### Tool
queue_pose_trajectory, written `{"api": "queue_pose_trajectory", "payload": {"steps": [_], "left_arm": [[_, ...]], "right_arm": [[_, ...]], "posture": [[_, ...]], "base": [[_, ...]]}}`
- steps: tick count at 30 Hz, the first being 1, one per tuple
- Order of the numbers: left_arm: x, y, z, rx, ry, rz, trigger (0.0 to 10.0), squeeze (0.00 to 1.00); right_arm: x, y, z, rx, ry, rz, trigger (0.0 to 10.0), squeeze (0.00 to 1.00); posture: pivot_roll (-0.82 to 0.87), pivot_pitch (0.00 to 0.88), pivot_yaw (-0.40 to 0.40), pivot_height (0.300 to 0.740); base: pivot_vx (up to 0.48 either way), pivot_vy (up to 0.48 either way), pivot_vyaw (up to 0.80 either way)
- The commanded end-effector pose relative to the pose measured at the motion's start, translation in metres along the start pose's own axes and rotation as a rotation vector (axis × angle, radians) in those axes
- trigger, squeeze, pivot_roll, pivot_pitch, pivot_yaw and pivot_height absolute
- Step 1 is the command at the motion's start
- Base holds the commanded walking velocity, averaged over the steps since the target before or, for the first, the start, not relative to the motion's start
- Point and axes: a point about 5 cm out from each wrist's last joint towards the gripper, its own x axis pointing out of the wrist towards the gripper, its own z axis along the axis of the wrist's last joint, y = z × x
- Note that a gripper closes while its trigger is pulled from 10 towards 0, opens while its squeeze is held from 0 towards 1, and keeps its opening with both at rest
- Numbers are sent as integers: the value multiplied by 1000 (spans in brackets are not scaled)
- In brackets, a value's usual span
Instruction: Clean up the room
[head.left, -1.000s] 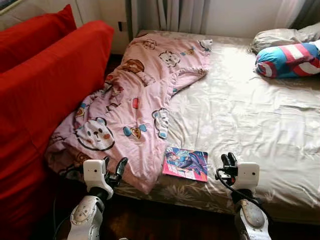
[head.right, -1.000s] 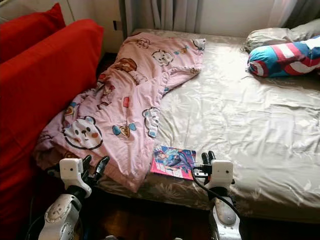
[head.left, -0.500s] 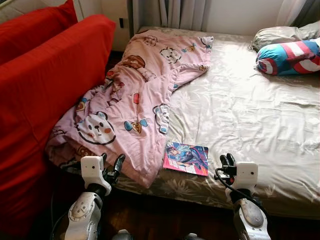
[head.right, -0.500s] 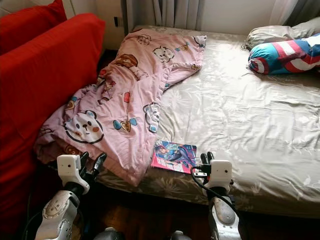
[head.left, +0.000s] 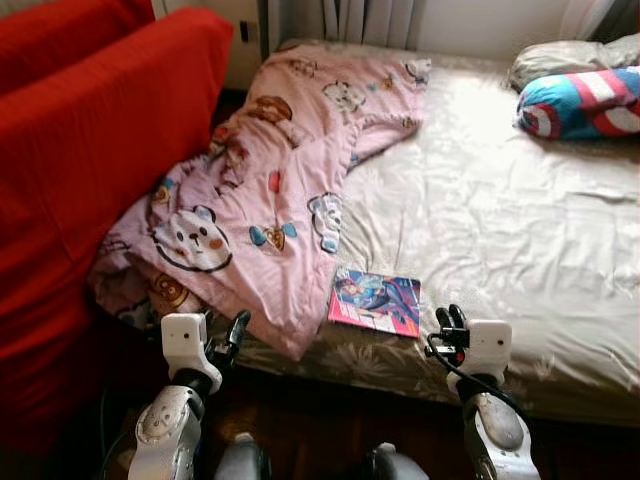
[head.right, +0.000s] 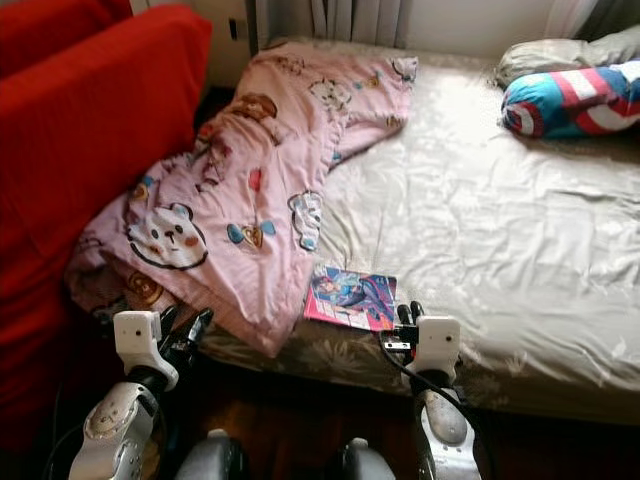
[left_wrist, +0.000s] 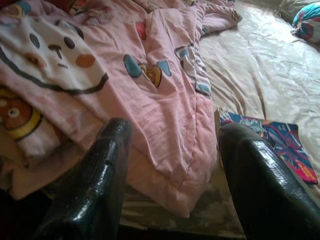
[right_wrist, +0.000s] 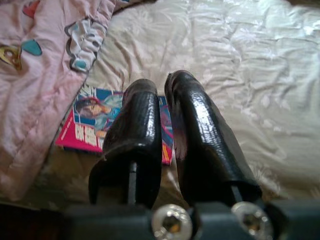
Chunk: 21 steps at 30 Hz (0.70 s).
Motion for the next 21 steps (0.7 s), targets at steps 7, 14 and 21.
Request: {"api": "queue_pose_trajectory", "payload": {"steps": [7, 14, 21], "left_arm": [[-2, -3, -2, -11, 16, 0, 10000, 0], [0, -5, 0, -8, 9, -5, 10000, 0], [0, -8, 0, 7, 12, -25, 10000, 0]], "right_arm": [[-1, -5, -9, 1, 45, -25, 10000, 0], [-3, -4, -8, 8, 20, -13, 10000, 0], [-2, -3, -13, 5, 45, -13, 10000, 0]], "posture": [[57, 193, -44, 638], [57, 194, -41, 628], [60, 194, -41, 628]], "base": [[0, 0, 0], [0, 0, 0], [0, 0, 0]]}}
